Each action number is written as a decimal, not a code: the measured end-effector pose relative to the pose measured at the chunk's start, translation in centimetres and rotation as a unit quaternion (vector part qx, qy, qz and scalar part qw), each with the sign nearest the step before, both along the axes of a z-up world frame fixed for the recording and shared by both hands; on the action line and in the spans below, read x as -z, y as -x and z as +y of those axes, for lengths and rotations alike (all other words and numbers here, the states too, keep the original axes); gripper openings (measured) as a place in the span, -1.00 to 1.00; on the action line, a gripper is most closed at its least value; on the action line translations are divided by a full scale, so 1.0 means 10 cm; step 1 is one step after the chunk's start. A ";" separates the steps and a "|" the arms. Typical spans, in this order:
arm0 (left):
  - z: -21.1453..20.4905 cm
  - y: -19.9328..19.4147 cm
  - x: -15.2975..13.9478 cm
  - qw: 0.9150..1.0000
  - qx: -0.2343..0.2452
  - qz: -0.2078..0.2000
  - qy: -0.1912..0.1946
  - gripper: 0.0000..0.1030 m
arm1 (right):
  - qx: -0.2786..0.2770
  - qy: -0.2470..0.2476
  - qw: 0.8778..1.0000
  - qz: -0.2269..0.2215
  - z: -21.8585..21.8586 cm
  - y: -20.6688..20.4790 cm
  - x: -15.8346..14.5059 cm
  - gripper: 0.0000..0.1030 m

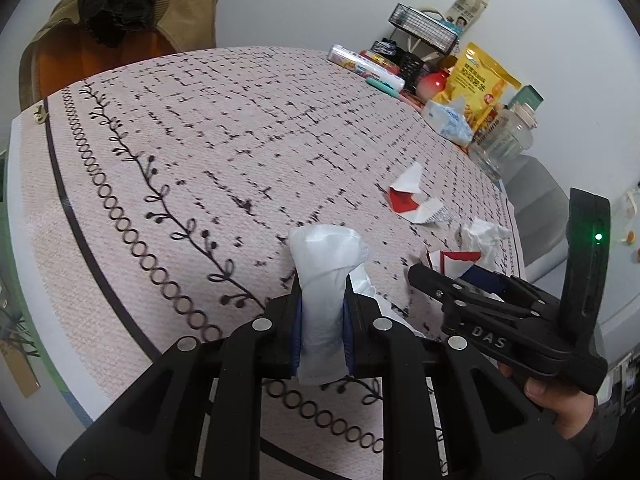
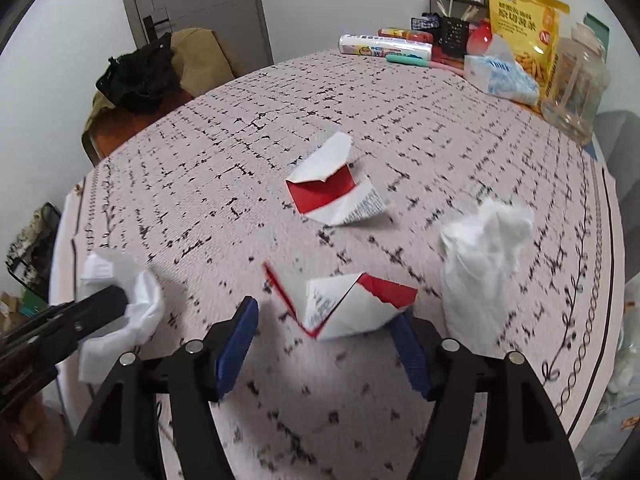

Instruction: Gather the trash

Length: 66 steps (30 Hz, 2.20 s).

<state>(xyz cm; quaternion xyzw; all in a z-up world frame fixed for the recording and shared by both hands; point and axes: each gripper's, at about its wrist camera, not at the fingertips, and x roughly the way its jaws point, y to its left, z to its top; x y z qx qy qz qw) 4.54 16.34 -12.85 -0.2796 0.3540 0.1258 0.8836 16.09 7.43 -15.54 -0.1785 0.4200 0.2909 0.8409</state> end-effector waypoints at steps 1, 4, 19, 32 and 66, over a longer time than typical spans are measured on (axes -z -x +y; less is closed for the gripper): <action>0.02 0.00 0.00 1.000 -0.003 0.000 0.000 -0.68 | -0.002 0.009 1.000 -0.008 0.04 0.00 0.01 0.28; 0.06 0.01 0.02 1.000 -0.009 0.002 0.002 -0.68 | -0.011 0.011 1.000 -0.020 0.10 0.01 0.01 0.02; -0.19 -0.24 -0.14 1.000 0.019 -0.013 -0.011 -0.68 | -0.023 -0.049 0.998 -0.015 -0.45 0.24 -0.35 -0.46; -0.86 -0.63 -0.44 0.995 0.091 -0.039 -0.026 -0.68 | 0.059 -0.098 0.992 -0.046 -1.53 0.26 -0.75 -0.45; -3.28 -2.01 -0.33 0.945 0.322 0.007 -0.056 -0.68 | 0.324 -0.119 0.938 -0.022 -4.38 -0.34 -0.04 -0.35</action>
